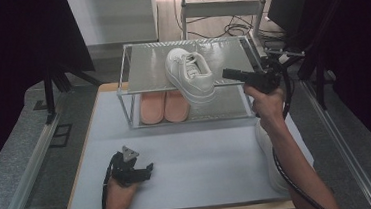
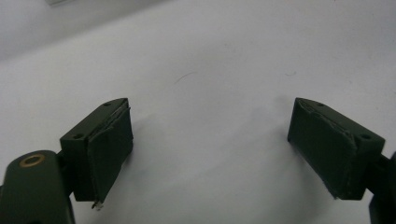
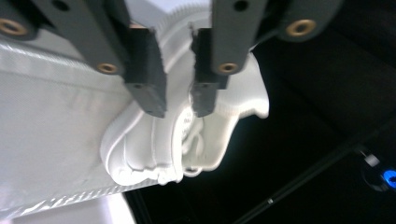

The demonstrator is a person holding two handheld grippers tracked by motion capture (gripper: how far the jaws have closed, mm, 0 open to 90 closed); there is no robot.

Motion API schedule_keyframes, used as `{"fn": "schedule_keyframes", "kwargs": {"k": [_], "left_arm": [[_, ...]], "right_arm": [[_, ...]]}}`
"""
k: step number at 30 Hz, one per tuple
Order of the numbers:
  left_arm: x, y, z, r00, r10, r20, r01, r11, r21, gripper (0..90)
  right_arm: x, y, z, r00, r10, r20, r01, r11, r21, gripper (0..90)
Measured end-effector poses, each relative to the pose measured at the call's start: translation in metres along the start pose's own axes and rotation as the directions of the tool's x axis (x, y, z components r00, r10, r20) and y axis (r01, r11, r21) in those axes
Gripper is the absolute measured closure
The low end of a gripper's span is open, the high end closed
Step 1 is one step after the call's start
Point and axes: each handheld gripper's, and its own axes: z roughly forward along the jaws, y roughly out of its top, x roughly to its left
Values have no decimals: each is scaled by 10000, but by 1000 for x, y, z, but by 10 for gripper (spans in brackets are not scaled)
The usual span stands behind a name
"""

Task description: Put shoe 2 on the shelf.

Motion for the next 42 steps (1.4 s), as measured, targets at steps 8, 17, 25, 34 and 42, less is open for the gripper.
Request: {"fn": "schedule_keyframes", "kwargs": {"k": [8, 17, 25, 34, 42], "left_arm": [[0, 0, 0, 10000, 39, -30, -40, 10000, -9, 142], [0, 0, 0, 10000, 91, -41, -91, 10000, 24, 142], [0, 0, 0, 9999, 100, -47, -100, 9999, 21, 142], [1, 0, 0, 10000, 91, 16, -91, 9999, 60, 142], [1, 0, 0, 10000, 69, 32, -70, 10000, 53, 142]], "right_arm": [[7, -36, -7, 9952, -553, -804, 562, 9984, 88, 897], [18, -61, 7, 9900, -1145, -825, 1200, 9907, 644, 898], [26, -67, 20, 9819, -1878, -235, 1891, 9778, 899, 897], [26, -64, 28, 9793, -2016, -179, 2024, 9750, 916, 899], [26, -58, 52, 9804, -1960, -192, 1969, 9722, 1269, 899]]}}
